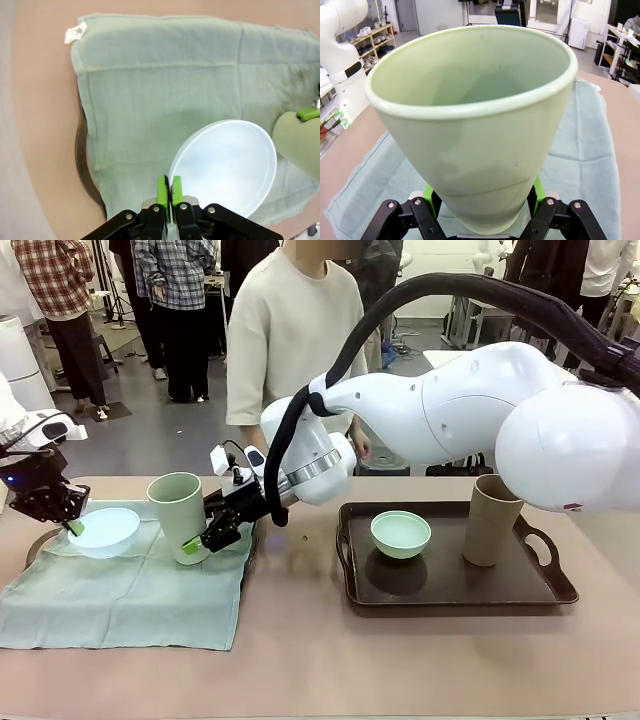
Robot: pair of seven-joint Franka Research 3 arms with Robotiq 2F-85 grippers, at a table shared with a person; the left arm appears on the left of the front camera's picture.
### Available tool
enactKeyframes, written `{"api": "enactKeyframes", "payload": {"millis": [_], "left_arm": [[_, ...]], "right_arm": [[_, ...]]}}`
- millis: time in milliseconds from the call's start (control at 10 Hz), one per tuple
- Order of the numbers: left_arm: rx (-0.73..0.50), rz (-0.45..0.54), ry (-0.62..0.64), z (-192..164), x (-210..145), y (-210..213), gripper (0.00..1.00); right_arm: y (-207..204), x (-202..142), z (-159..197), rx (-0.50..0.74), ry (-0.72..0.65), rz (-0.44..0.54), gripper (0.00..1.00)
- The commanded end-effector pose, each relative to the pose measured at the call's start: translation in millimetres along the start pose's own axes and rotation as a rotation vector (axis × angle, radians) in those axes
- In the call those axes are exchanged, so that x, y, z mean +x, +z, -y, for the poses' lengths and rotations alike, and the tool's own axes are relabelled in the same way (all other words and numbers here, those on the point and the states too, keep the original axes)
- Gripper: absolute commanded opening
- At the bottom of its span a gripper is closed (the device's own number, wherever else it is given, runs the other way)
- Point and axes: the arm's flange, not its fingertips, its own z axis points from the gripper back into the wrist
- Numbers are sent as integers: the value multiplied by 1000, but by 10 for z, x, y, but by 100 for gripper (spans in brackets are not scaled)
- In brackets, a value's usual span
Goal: Set up a tray with a mat and arrange the tableware.
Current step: Place the Picnic Bowl and Reusable plastic cup back onto the Handle tray in front of the human's position.
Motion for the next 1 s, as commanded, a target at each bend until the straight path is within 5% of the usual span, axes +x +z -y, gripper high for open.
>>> {"api": "enactKeyframes", "payload": {"millis": [0,400,500,600,700,800,900], "left_arm": [[-17,36,-20,21,6,-116,4],[-49,-4,-6,-8,22,-281,4],[-54,-12,-21,-19,-1,-291,64],[-52,-19,-24,-20,-10,-289,63],[-53,-27,-32,-27,-17,-273,100],[-52,-28,-32,-27,-25,-254,25],[-57,-28,-34,-31,-32,-222,100]], "right_arm": [[7,-24,-18,-28,26,37,81],[20,-37,-1,-30,-22,72,81],[11,-28,-4,-19,-29,70,100],[13,-27,-8,-17,-71,40,100],[32,-5,-18,-13,-102,-1,100],[58,26,-37,-12,-110,-39,100],[92,65,-62,0,-117,-74,100]]}}
